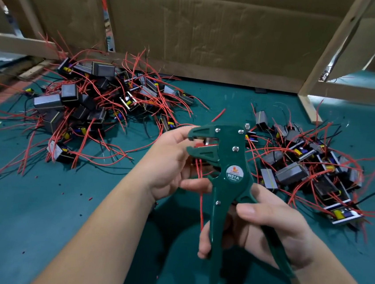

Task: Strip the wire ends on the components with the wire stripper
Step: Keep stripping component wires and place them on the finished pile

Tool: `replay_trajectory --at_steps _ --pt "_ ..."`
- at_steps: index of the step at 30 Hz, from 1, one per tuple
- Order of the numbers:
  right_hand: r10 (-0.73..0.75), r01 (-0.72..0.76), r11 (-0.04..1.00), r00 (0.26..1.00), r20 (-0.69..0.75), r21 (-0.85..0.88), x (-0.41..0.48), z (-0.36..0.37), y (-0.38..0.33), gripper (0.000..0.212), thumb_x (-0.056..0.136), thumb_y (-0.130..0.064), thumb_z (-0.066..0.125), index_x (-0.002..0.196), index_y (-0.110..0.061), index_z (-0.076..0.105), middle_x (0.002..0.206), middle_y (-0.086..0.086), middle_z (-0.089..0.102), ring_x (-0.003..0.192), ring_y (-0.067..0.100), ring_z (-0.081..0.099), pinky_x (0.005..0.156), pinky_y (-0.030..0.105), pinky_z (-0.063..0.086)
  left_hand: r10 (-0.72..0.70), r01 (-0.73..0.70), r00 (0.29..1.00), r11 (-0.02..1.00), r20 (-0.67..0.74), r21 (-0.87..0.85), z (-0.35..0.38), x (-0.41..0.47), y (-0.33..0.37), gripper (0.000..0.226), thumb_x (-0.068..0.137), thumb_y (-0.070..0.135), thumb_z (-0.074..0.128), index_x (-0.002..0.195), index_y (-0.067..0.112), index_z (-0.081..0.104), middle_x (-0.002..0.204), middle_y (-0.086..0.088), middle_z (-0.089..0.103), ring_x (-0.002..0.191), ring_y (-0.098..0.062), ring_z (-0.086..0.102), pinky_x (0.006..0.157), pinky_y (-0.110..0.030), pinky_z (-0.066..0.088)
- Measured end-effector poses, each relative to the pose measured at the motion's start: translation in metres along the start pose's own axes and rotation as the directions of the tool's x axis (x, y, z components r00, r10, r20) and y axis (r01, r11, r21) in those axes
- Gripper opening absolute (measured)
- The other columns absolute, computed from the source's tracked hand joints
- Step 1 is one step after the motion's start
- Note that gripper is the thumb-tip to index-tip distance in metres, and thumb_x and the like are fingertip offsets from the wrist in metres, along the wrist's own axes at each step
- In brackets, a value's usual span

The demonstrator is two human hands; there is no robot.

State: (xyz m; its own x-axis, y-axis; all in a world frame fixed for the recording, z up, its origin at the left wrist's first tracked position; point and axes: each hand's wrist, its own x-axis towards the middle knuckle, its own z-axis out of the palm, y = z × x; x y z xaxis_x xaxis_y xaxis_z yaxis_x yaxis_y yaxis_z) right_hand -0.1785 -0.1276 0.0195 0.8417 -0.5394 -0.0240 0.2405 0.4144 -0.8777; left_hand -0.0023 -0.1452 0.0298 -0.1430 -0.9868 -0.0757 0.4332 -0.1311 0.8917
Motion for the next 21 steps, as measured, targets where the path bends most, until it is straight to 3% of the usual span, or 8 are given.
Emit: replay_trajectory --at_steps 2,4,6,10,15,21 --pt "-0.064 0.064 0.997 0.998 -0.011 0.037 -0.001 0.0 -0.003 0.061 0.075 -0.027 0.074 0.126 0.001 0.056 0.121 0.048 0.044 0.075 0.04 0.063 0.075 0.053 0.048 0.025 -0.026 0.992 1.0 -0.123 -0.007 -0.002 0.004 0.001 0.017 0.099 0.013 0.044 0.102 0.006 0.059 0.065 -0.005 0.057 0.046 -0.015 0.054 0.037 -0.017 0.037" --pt "-0.125 0.126 0.987 0.992 -0.009 0.098 0.0 0.0 -0.006 0.058 0.077 -0.026 0.072 0.125 0.001 0.057 0.137 0.034 0.042 0.075 0.039 0.063 0.075 0.054 0.049 0.082 -0.073 0.962 0.996 -0.26 0.044 -0.006 0.008 0.004 0.025 0.096 0.019 0.047 0.079 0.016 0.066 0.065 0.001 0.056 0.048 -0.011 0.053 0.04 -0.019 0.042" --pt "-0.159 0.165 0.974 0.986 -0.054 0.157 0.0 -0.001 -0.007 0.058 0.073 -0.026 0.074 0.123 0.0 0.059 0.14 0.025 0.046 0.075 0.037 0.064 0.075 0.053 0.05 0.145 -0.1 0.936 0.983 -0.321 0.154 -0.012 0.009 0.007 0.028 0.092 0.022 0.05 0.067 0.021 0.063 0.064 0.008 0.056 0.045 -0.007 0.049 0.041 -0.018 0.039" --pt "-0.193 0.242 0.95 0.952 -0.236 0.2 0.002 0.0 -0.007 0.068 0.059 -0.027 0.083 0.119 -0.001 0.064 0.115 0.032 0.049 0.072 0.035 0.065 0.071 0.048 0.054 0.229 -0.162 0.955 0.936 -0.189 0.313 -0.016 0.004 0.008 0.028 0.089 0.026 0.058 0.061 0.022 0.062 0.059 0.006 0.054 0.042 -0.009 0.044 0.042 -0.017 0.034" --pt "-0.226 0.281 0.94 0.938 -0.264 0.193 0.002 -0.001 -0.008 0.078 0.06 -0.026 0.083 0.128 0.002 0.056 0.086 0.024 0.063 0.074 0.036 0.065 0.071 0.048 0.054 0.224 -0.184 0.974 0.873 -0.037 0.451 -0.007 0.002 0.002 0.024 0.089 0.018 0.062 0.066 0.022 0.069 0.062 0.006 0.06 0.042 -0.01 0.045 0.041 -0.017 0.035" --pt "-0.242 0.305 0.939 0.914 -0.325 0.16 0.004 0.001 -0.009 0.083 0.056 -0.026 0.085 0.129 0.0 0.055 0.086 0.025 0.063 0.073 0.037 0.065 0.071 0.049 0.055 0.23 -0.19 0.973 0.846 -0.019 0.498 -0.008 0.0 0.003 0.018 0.088 0.014 0.063 0.071 0.02 0.068 0.063 0.005 0.063 0.044 -0.01 0.05 0.042 -0.018 0.038"
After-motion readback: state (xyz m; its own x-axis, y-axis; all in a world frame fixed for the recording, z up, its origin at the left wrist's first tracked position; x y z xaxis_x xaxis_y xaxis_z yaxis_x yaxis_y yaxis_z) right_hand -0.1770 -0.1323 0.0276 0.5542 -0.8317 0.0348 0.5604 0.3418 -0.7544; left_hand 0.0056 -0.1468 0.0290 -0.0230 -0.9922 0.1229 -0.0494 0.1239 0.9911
